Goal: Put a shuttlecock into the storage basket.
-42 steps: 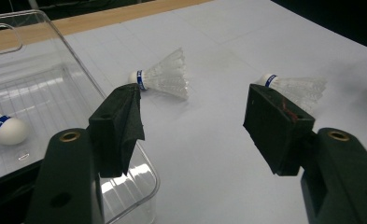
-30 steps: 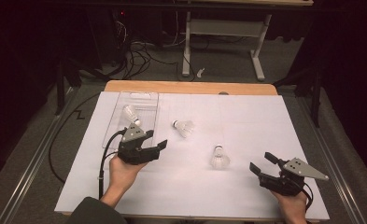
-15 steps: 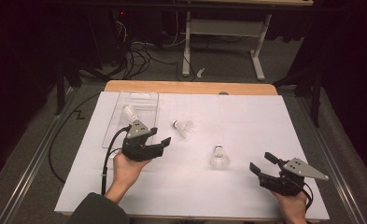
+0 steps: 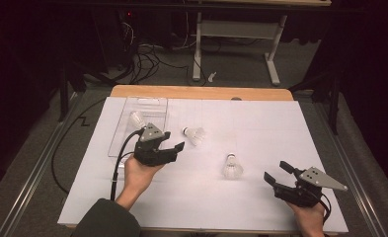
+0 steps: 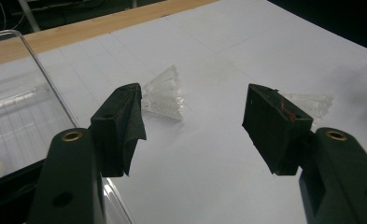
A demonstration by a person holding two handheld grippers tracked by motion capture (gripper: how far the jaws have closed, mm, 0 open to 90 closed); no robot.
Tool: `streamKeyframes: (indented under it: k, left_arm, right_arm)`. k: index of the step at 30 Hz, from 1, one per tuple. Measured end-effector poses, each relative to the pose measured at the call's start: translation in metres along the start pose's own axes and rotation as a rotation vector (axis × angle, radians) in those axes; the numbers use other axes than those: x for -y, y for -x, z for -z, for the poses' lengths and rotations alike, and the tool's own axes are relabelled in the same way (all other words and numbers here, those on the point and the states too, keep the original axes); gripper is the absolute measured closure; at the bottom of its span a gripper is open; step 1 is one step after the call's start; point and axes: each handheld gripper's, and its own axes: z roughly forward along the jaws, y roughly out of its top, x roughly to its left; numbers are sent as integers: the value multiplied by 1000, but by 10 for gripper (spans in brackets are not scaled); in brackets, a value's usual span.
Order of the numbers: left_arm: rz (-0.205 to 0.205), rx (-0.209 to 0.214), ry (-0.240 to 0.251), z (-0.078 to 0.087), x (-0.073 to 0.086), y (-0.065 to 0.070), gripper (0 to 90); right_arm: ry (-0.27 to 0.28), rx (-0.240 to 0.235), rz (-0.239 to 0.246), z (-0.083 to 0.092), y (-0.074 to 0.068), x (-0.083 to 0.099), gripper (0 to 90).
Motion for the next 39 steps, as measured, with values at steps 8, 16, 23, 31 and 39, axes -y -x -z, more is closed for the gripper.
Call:
streamKeyframes:
  k: [8, 16, 23, 31, 39]
  left_arm:
    - [-7, 4, -5, -5, -4, 1, 382]
    - [-4, 10, -9, -10, -6, 1, 382]
    - [-3, 14, -12, -14, -8, 2, 381]
    - [-13, 10, -18, -18, -13, 2, 381]
    - [-1, 16, -16, -22, -15, -2, 382]
  right_arm:
    - [0, 0, 0, 0, 0, 0, 269]
    - [0, 0, 0, 0, 0, 0, 269]
    - [0, -1, 0, 0, 1, 0, 269]
    - [1, -1, -1, 1, 1, 0, 269]
    - [1, -1, -2, 1, 1, 0, 268]
